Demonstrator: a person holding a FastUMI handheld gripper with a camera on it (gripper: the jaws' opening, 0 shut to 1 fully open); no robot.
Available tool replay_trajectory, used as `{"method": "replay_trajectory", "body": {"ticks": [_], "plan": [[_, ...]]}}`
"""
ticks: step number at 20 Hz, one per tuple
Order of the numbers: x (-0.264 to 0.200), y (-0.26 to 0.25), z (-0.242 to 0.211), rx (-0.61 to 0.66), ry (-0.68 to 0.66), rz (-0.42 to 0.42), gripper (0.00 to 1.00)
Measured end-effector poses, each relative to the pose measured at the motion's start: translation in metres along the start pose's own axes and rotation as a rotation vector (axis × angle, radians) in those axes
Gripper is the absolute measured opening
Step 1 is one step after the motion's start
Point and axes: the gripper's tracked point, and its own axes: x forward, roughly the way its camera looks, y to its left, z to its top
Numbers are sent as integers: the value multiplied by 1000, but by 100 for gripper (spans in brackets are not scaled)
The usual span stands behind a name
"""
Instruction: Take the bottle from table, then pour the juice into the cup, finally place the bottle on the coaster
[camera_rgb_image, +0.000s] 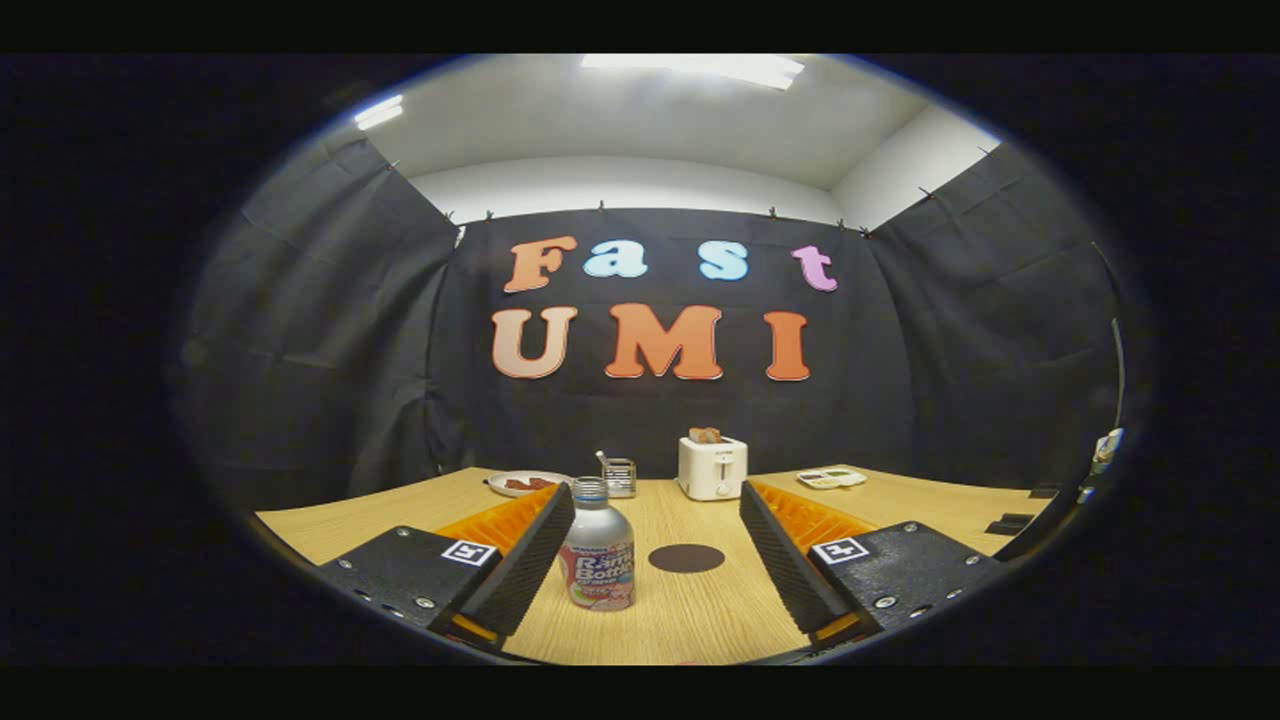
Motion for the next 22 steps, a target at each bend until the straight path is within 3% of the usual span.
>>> {"method": "replay_trajectory", "body": {"ticks": [4,22], "plan": [[6,24,-23,27,74,40,99],[47,40,-105,68,263,36,99]]}}
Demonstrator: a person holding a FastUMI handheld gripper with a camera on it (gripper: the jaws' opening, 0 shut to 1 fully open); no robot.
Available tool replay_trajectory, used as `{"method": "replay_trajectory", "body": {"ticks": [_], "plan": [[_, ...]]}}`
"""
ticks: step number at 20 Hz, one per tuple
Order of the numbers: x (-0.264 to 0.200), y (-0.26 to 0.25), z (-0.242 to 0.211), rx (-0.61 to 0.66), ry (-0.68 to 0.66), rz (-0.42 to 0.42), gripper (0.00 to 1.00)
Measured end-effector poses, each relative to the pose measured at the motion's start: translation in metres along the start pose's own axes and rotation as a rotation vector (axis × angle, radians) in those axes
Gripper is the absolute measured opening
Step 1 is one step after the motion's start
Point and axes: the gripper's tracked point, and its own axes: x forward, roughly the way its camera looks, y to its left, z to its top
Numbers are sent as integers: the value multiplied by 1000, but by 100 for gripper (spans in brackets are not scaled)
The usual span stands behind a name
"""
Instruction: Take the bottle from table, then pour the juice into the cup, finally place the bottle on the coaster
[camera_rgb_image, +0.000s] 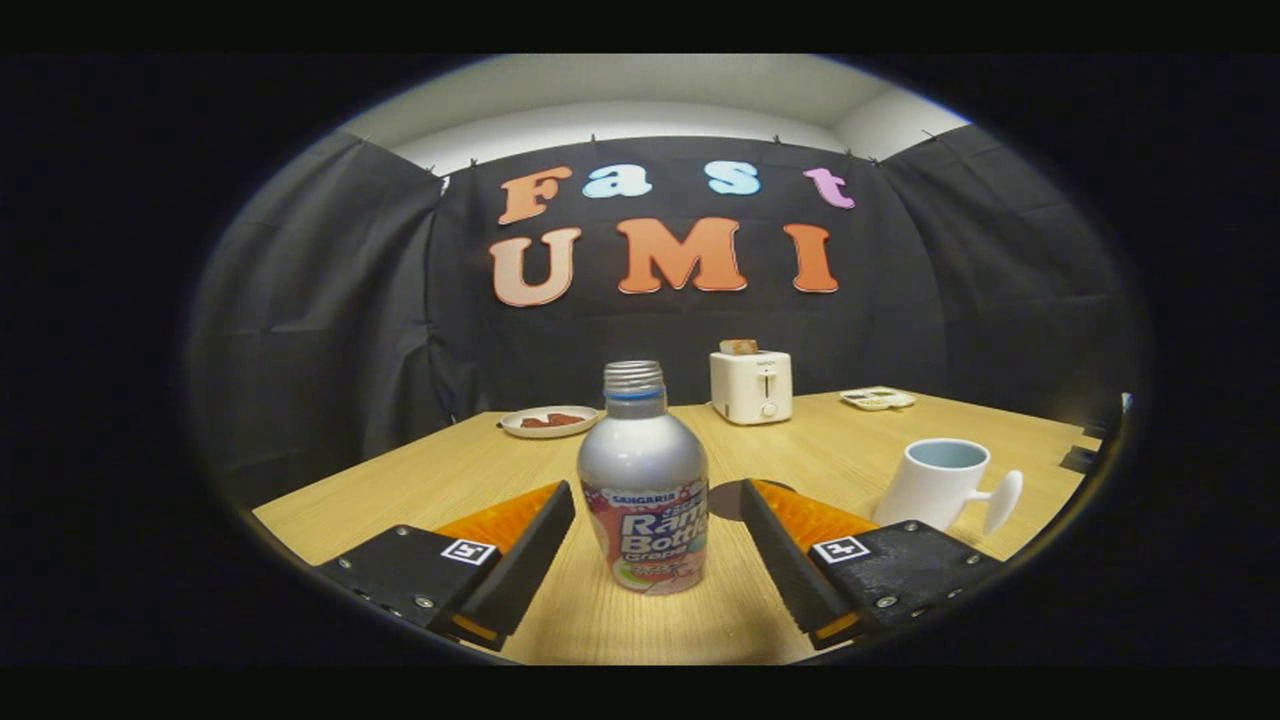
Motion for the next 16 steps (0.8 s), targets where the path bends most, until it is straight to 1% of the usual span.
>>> {"method": "replay_trajectory", "body": {"ticks": [7,9,10,13,16], "plan": [[7,-4,-14,-3,47,-21,99],[7,-6,-11,10,42,-23,94],[10,-7,-13,21,45,-26,77],[7,-8,-9,63,51,-33,76],[3,-8,5,136,21,-24,76]]}}
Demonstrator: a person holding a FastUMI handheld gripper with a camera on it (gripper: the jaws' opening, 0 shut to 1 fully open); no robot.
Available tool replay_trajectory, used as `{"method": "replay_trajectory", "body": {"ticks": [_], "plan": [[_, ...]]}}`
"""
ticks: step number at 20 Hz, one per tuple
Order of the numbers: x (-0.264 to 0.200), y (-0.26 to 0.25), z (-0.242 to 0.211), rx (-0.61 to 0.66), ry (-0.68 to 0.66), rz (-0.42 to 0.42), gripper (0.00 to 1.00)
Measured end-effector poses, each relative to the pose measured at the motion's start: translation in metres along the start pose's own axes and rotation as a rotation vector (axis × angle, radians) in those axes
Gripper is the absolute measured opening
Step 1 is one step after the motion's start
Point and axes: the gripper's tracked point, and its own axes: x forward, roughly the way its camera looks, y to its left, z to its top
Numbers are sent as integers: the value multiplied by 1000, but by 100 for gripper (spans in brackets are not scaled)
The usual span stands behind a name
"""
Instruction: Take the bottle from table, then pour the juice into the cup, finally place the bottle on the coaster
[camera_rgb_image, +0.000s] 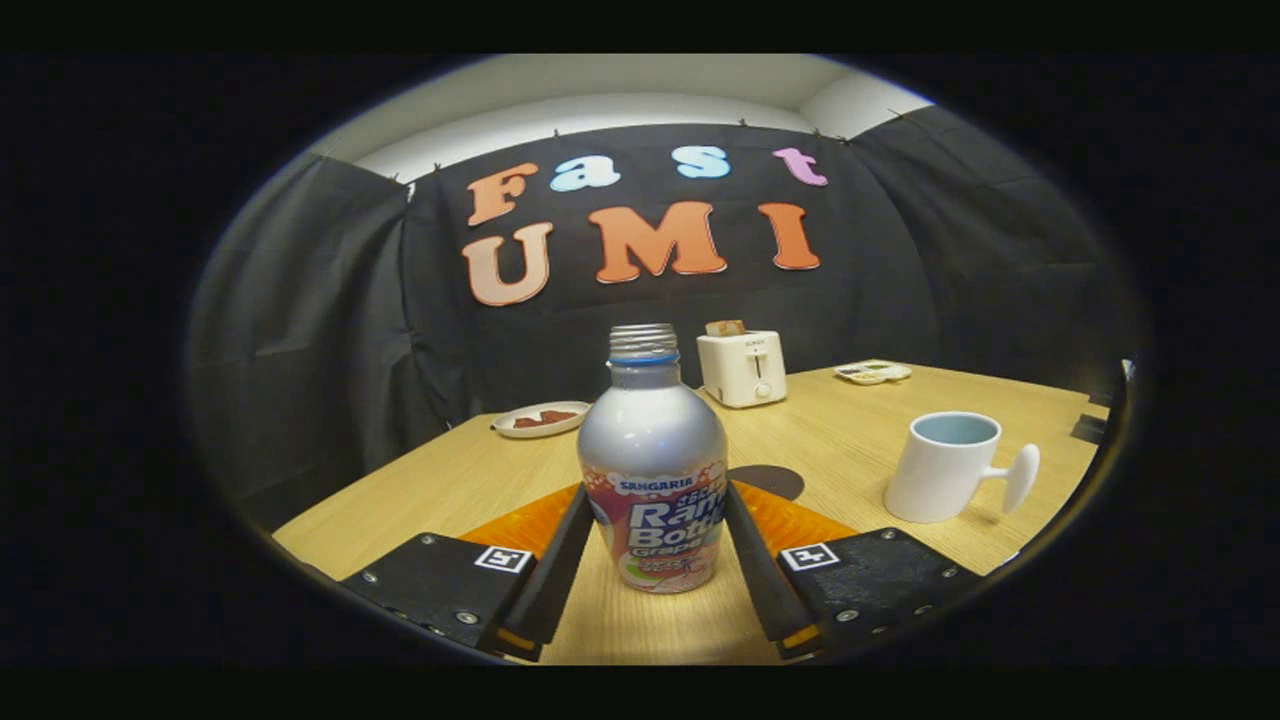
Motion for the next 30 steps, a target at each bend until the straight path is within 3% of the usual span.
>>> {"method": "replay_trajectory", "body": {"ticks": [6,17,21,30], "plan": [[-1,-8,19,183,-22,4,75],[10,-39,46,636,-62,-37,75],[15,-54,41,762,-55,-103,75],[21,-67,39,1064,-55,-161,75]]}}
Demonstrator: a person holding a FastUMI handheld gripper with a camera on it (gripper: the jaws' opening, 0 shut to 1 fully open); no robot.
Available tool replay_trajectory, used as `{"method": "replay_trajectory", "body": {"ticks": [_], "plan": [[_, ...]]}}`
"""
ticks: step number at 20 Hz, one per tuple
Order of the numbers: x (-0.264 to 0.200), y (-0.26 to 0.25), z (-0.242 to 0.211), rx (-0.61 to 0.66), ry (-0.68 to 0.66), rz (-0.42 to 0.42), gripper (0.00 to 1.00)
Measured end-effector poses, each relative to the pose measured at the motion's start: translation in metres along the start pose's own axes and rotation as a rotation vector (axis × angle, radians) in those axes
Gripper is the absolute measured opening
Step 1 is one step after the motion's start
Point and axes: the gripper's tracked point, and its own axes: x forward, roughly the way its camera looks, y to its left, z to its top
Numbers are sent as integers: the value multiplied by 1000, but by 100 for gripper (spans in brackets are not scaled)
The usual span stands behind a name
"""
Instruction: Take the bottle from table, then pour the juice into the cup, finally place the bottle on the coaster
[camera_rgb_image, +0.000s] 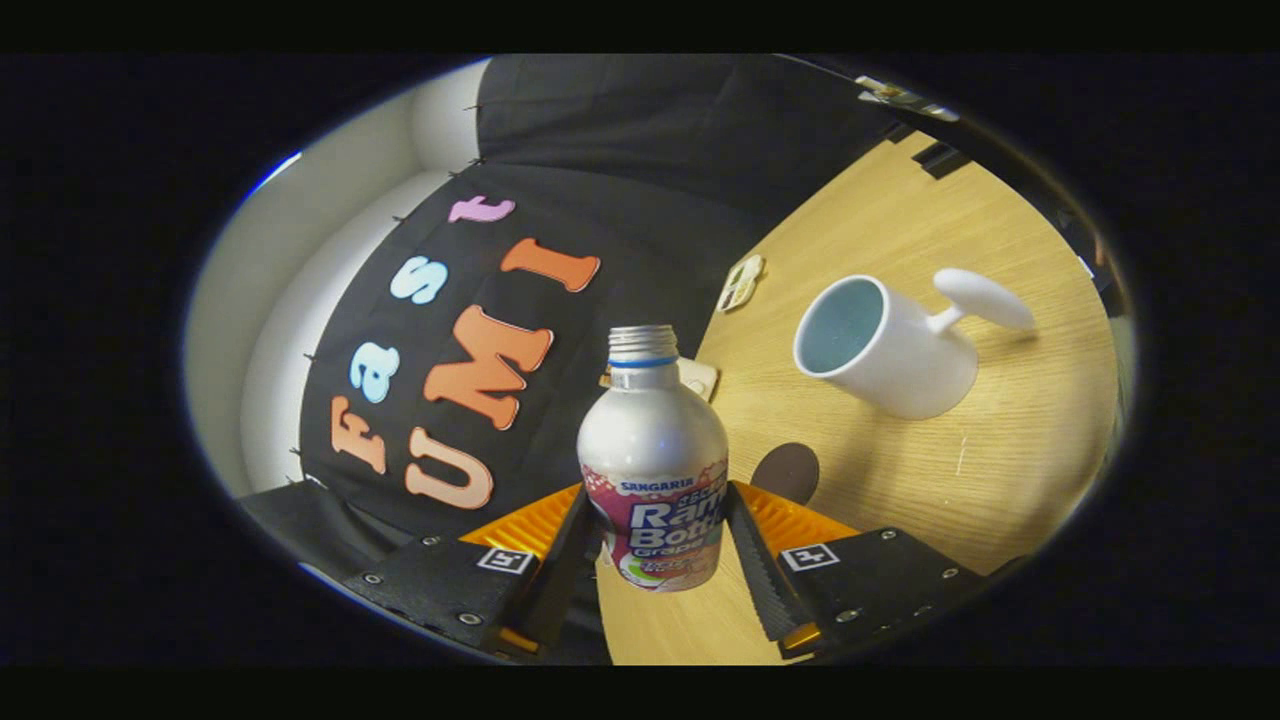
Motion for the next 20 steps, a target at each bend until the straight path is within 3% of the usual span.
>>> {"method": "replay_trajectory", "body": {"ticks": [6,20], "plan": [[10,-4,-1,206,7,-29,75],[14,6,18,526,-32,-57,74]]}}
